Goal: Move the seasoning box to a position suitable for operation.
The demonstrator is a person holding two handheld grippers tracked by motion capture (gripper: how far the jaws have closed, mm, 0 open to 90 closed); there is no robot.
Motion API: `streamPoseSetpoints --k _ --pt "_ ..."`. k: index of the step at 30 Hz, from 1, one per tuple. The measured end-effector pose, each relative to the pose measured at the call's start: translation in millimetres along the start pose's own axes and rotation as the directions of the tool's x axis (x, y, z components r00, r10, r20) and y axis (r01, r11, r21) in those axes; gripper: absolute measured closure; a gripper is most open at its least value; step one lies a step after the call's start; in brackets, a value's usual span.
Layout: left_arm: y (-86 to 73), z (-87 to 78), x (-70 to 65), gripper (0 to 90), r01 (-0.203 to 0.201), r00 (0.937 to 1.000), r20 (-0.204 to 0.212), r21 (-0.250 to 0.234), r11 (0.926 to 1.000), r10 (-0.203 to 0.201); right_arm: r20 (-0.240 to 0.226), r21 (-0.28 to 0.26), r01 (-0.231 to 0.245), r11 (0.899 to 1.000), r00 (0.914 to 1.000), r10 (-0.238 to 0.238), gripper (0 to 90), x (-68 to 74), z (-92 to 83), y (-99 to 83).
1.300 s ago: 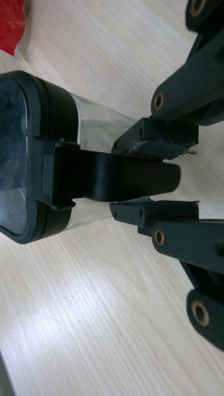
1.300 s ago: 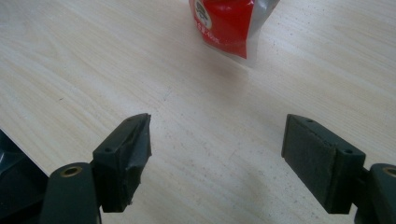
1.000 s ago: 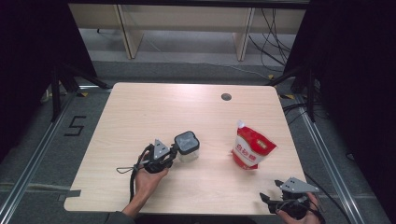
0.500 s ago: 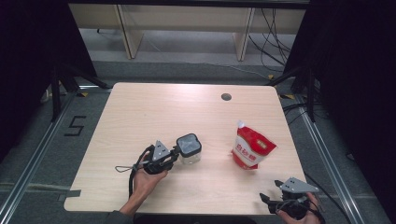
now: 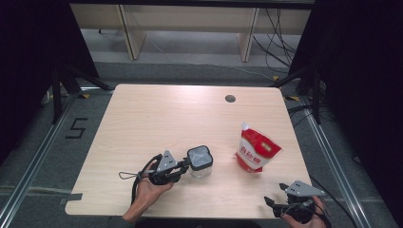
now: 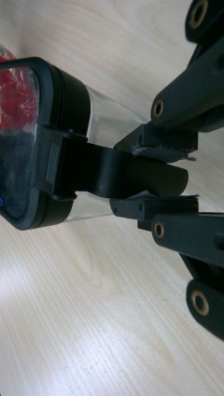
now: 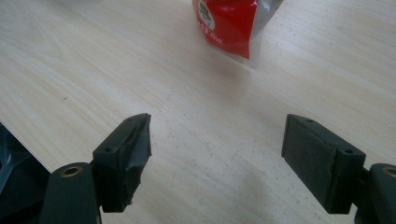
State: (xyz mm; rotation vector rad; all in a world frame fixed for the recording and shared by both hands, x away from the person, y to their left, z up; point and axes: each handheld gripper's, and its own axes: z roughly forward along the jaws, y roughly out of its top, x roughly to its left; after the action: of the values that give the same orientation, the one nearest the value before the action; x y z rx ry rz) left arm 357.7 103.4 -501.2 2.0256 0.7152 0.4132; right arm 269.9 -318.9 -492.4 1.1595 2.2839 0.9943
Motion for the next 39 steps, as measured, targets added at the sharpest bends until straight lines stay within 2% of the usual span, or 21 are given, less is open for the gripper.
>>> streamPoseSetpoints --k 1,2,3,4,5,6,7,8,9,11,12,13,14,15,16,19,22,24,37,38,39 --pt "-0.4 -0.6 -1.5 73.3 0.005 1.0 0.004 -0.001 1.0 -0.005 0.001 0.006 -0.006 1.0 1.0 0.006 25.0 0.4 -0.8 0.2" --pt "-0.6 -2.1 -1.6 73.3 -0.011 0.9999 0.009 0.015 0.9998 0.011 0.005 0.005 0.001 1.0 1.0 -0.001 24.9 0.0 -1.0 0.3" --pt "-0.9 -2.1 -3.6 73.3 -0.005 0.9999 0.014 0.004 1.0 0.004 0.006 0.005 -0.001 1.0 1.0 0.001 25.0 0.2 -1.2 0.3" --pt "-1.0 -2.7 -5.4 73.3 -0.014 0.9996 0.024 -0.001 0.9999 0.014 0.004 0.011 -0.022 1.0 0.9997 0.022 25.0 2.2 -1.4 0.2" --pt "-1.3 -2.8 -6.8 73.3 -0.01 0.9994 0.034 -0.002 1.0 0.01 0.004 0.011 -0.022 1.0 0.9997 0.022 25.0 2.2 -1.4 0.2" --pt "-1.5 -4.1 -10.0 73.3 -0.028 0.9982 0.053 -0.004 0.9996 0.028 0.005 0.009 0.002 1.0 1.0 -0.002 25.0 0.4 -0.9 0.3" --pt "-1.5 -4.1 -10.0 73.3 -0.028 0.9982 0.053 -0.004 0.9996 0.028 0.005 0.009 0.002 1.0 1.0 -0.002 25.0 0.4 -0.9 0.3" --pt "-1.3 -5.1 -11.3 73.3 -0.048 0.9971 0.06 0.003 0.9989 0.047 -0.001 0.008 0.0 1.0 1.0 0.0 25.0 0.4 -0.6 0.3" --pt "-2.3 -5.2 -14.5 73.3 -0.041 0.9966 0.072 -0.005 0.9992 0.041 -0.004 0.011 -0.003 1.0 1.0 0.003 25.0 0.5 -0.6 0.2" --pt "-2.5 -7.4 -17.9 73.4 -0.085 0.9923 0.092 0.016 0.9963 0.083 -0.005 0.013 -0.009 1.0 0.9999 0.009 25.0 0.9 -0.4 0.0" --pt "-3.1 -7.5 -19.2 73.3 -0.085 0.991 0.105 0.014 0.9963 0.083 -0.004 0.012 -0.003 1.0 1.0 0.003 25.0 0.5 -0.5 0.1" --pt "-2.9 -8.7 -19.1 73.3 -0.105 0.9883 0.114 0.031 0.994 0.101 -0.004 0.012 -0.004 1.0 1.0 0.005 25.0 0.6 -0.5 0.2" --pt "-4.1 -8.7 -22.1 73.3 -0.097 0.9862 0.136 0.013 0.9952 0.094 -0.002 0.009 0.001 1.0 1.0 -0.001 25.0 0.5 -0.6 0.2" --pt "-4.1 -8.7 -22.1 73.3 -0.097 0.9862 0.136 0.013 0.9952 0.094 -0.002 0.009 0.001 1.0 1.0 -0.001 25.0 0.5 -0.6 0.2" --pt "-4.4 -9.6 -23.3 73.4 -0.102 0.9822 0.161 0.02 0.9946 0.097 -0.001 0.011 -0.001 1.0 1.0 0.001 25.0 0.9 -0.7 0.2" --pt "-5.0 -11.1 -24.6 73.3 -0.126 0.9798 0.16 0.024 0.9917 0.12 0.0 0.011 0.001 1.0 1.0 -0.001 25.0 0.8 -0.7 0.3" --pt "-5.3 -11.5 -26.9 73.4 -0.142 0.9732 0.185 0.019 0.9896 0.136 -0.003 0.017 -0.019 1.0 0.9998 0.019 25.0 2.5 -0.7 0.0" --pt "-5.3 -11.6 -26.6 73.3 -0.149 0.972 0.187 0.018 0.9887 0.143 -0.002 0.021 -0.021 1.0 0.9998 0.021 24.9 3.2 -0.8 0.1" --pt "-5.5 -10.1 -21.0 73.1 -0.121 0.9758 0.186 0.02 0.9924 0.115 -0.006 0.018 0.004 1.0 1.0 -0.004 25.0 0.1 0.5 -0.2" --pt "-5.4 -9.7 -20.7 73.0 -0.106 0.9793 0.175 0.019 0.9942 0.101 -0.009 0.017 0.002 1.0 1.0 -0.002 25.0 0.0 0.6 -0.2" --pt "-5.4 -9.7 -20.7 72.9 -0.106 0.9793 0.175 0.019 0.9942 0.101 -0.009 0.017 0.002 1.0 1.0 -0.002 25.0 0.0 0.6 -0.2"
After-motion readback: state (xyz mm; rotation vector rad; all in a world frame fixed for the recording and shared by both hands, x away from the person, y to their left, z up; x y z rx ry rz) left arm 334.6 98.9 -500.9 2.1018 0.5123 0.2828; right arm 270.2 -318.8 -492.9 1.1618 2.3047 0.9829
